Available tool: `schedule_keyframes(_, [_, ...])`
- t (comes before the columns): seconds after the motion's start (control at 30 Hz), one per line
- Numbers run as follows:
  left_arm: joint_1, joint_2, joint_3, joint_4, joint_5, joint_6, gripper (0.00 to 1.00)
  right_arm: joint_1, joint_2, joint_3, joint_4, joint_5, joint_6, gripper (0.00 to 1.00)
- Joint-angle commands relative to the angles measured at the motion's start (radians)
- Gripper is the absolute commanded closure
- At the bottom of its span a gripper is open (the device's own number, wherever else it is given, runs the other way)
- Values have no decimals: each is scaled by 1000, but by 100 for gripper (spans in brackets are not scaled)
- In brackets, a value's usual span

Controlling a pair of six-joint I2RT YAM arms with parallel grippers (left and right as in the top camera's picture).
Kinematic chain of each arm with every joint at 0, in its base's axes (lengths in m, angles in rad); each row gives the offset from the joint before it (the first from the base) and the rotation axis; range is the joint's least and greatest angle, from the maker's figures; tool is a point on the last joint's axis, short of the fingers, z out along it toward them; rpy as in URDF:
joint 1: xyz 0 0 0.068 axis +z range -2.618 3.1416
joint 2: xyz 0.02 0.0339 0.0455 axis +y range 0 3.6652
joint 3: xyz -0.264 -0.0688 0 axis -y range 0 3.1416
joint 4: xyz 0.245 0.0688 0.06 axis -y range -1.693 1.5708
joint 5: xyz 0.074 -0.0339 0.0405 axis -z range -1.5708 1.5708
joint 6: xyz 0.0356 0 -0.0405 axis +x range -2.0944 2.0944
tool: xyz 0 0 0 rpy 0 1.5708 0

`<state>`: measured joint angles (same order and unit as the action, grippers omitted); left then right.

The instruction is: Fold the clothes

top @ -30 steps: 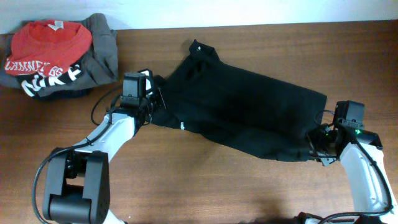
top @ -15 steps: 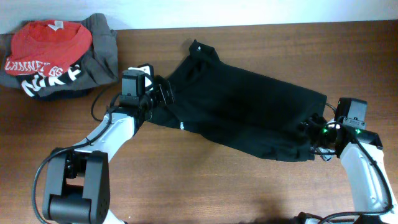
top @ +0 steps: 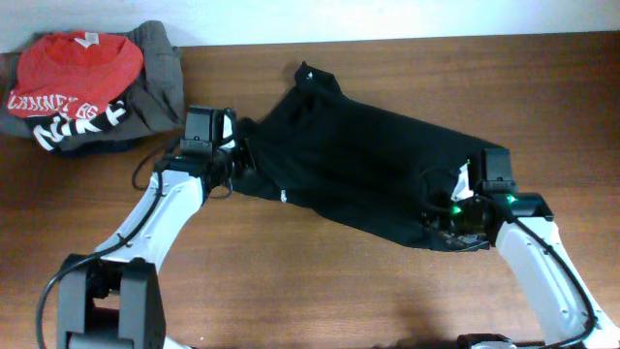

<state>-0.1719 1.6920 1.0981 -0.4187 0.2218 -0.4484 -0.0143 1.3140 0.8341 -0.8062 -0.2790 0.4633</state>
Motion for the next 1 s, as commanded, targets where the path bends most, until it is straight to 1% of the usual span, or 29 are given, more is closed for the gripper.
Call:
schedule_keyframes(0.0, [2, -18, 13, -55, 13, -78, 99, 24, 21, 18, 11, 22, 68, 66])
schedule_keyframes(0.17, [-9, -13, 13, -54, 83, -84, 99, 23, 73, 18, 53, 21, 70, 67])
schedule_keyframes(0.37, [-57, 55, 13, -35, 79, -98, 99, 23, 126, 18, 62, 18, 69, 72])
schedule_keyframes(0.67, [-60, 152, 13, -10, 105, -109, 99, 23, 129, 18, 63, 19, 69, 72])
schedule_keyframes(0.97, [-65, 167, 13, 139, 105, -109, 99, 23, 129, 18, 63, 19, 69, 71])
